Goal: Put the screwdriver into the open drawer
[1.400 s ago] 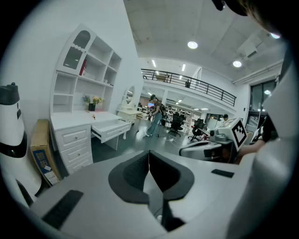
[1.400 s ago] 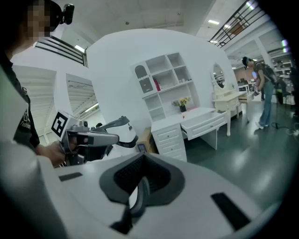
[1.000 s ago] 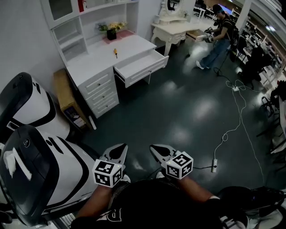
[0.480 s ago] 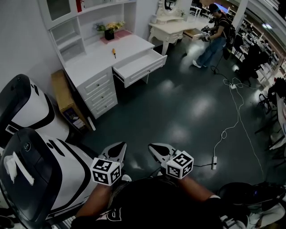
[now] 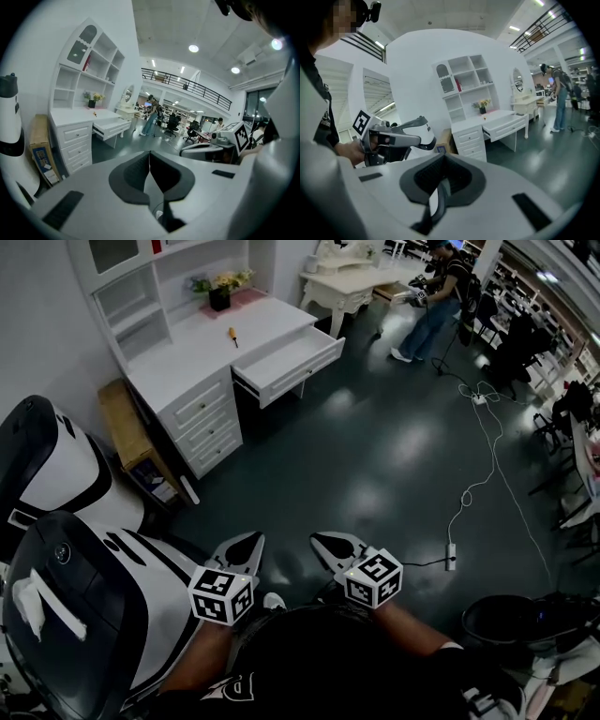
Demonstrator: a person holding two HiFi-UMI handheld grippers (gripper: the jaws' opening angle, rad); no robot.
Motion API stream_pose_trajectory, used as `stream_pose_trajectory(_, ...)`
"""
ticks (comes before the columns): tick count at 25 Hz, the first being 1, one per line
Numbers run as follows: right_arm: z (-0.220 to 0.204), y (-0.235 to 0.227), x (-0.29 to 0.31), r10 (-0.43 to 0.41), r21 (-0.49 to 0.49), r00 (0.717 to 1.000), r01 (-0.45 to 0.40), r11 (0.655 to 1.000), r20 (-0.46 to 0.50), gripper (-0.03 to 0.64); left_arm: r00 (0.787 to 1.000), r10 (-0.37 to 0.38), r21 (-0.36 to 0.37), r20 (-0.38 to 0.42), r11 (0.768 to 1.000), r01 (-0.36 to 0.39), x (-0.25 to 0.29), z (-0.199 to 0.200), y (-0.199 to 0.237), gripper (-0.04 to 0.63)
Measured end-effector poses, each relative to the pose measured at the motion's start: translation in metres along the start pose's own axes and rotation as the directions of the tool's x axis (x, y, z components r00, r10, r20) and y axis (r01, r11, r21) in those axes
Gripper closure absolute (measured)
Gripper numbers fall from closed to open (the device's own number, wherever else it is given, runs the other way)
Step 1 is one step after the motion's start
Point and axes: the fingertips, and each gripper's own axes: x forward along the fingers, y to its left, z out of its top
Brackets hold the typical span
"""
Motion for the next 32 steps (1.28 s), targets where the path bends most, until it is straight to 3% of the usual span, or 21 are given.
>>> stream_pose_trajectory(9, -0.003, 0.016, 0.005, -0.052, 0.011, 0.999, 0.052, 0.999, -0.003, 0.607, 1.000, -0.011, -0.026, -0.004, 1.000, 0.010, -0.020, -0.013, 0.018, 0.580)
stream_pose_trajectory(18, -0.004, 0.010, 0.025, -0.031, 0.029, 1.000, 0.031, 0.999, -0.002, 0.607, 1.000, -0.010, -0.033, -0.029, 0.999, 0.009, -0.011, -0.025, 0.020, 0.580)
stream_pose_trajectory(32, 0.029, -0.045, 0.063, 0.013, 0.042, 1.000, -0.013, 0.999, 0.002, 0.607, 1.000, 0.029, -0.051, -0.012, 0.998, -0.030, 0.043, 0.013, 0.044, 0.580)
